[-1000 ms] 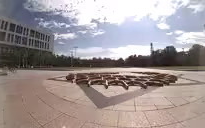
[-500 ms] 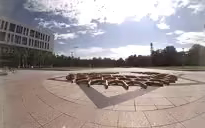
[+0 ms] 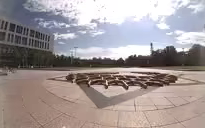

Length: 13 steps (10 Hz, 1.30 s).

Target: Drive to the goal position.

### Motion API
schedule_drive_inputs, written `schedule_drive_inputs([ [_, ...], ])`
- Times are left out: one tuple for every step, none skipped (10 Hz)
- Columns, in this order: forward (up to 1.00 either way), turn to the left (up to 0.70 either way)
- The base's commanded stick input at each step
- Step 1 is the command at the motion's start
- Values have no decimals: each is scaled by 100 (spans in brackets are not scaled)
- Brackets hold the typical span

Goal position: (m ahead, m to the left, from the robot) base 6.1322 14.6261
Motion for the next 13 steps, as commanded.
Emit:
schedule_drive_inputs([
  [5, 0],
  [5, 0],
  [5, 0],
  [5, 0],
  [5, -1],
  [5, 0],
  [5, 0],
  [5, -1],
  [5, -1],
  [5, -1],
  [5, -1],
  [5, 0],
  [5, 0],
])
